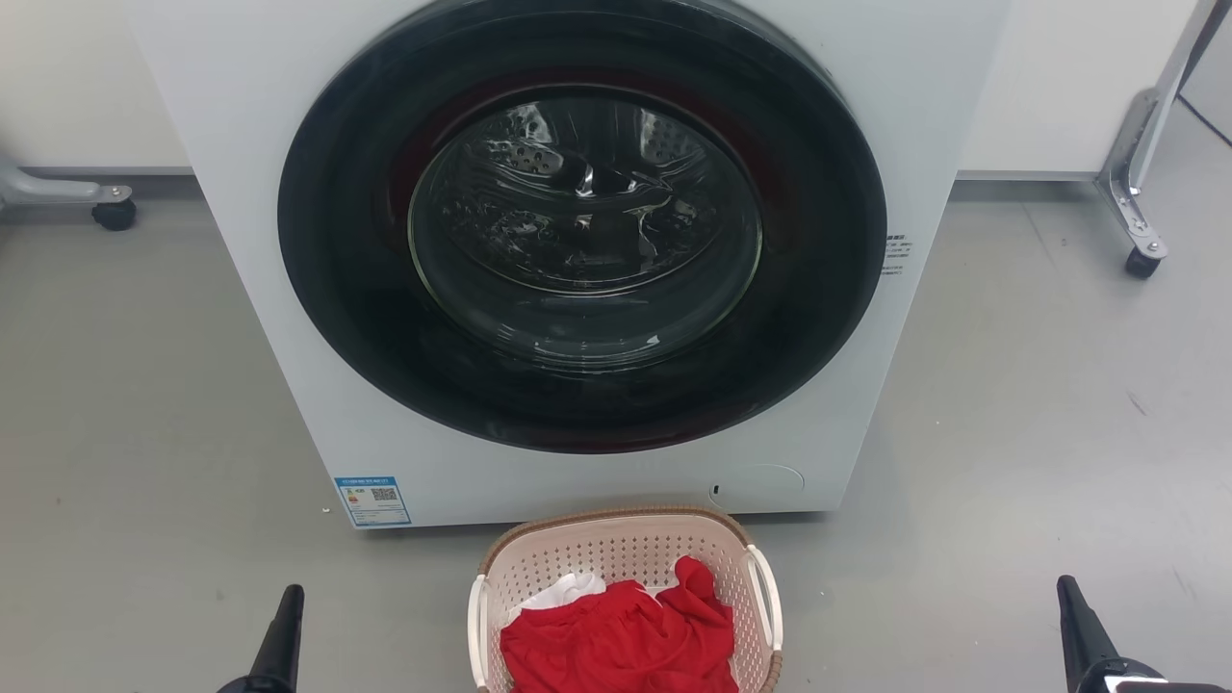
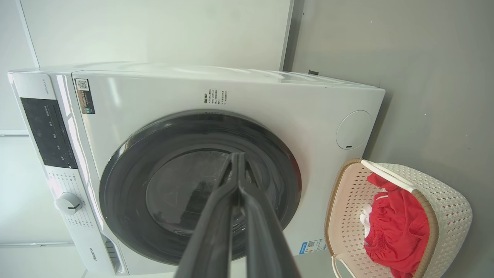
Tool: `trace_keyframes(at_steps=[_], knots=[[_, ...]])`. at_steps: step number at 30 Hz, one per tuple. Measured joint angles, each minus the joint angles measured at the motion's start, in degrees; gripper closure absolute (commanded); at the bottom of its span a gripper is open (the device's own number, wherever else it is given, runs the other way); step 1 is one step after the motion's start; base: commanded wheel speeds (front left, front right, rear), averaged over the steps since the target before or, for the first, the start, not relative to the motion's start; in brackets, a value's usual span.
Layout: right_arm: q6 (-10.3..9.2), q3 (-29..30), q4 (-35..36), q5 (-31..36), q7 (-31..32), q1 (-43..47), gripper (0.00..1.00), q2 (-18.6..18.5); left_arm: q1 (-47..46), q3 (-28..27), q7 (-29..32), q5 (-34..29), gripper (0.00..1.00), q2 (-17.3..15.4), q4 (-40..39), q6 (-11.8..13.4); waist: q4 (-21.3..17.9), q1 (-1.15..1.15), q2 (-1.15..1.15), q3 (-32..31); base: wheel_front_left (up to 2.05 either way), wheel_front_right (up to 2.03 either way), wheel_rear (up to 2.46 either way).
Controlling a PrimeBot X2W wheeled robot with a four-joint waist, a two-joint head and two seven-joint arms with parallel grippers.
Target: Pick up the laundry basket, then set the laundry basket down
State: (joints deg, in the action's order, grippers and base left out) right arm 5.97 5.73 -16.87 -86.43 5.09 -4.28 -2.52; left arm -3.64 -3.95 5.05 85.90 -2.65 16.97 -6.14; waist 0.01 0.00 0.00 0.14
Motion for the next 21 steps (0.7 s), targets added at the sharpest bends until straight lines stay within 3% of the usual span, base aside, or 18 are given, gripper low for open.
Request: trace_keyframes(at_steps=[8, 21], knots=[[0.93, 1.8, -0.2, -5.0, 1.4, -0.7, 1.0, 0.0, -0.9, -1.3, 1.4, 5.5, 1.0, 0.2, 0.0, -1.0, 0.0, 0.0, 0.0, 0.0, 0.0, 0.0, 0.0], [0.93, 1.9, -0.2, -5.0, 1.4, -0.9, 1.0, 0.0, -0.9, -1.3, 1.4, 5.7, 1.0, 0.2, 0.0, -1.0, 0.0, 0.0, 0.0, 0.0, 0.0, 0.0, 0.0]])
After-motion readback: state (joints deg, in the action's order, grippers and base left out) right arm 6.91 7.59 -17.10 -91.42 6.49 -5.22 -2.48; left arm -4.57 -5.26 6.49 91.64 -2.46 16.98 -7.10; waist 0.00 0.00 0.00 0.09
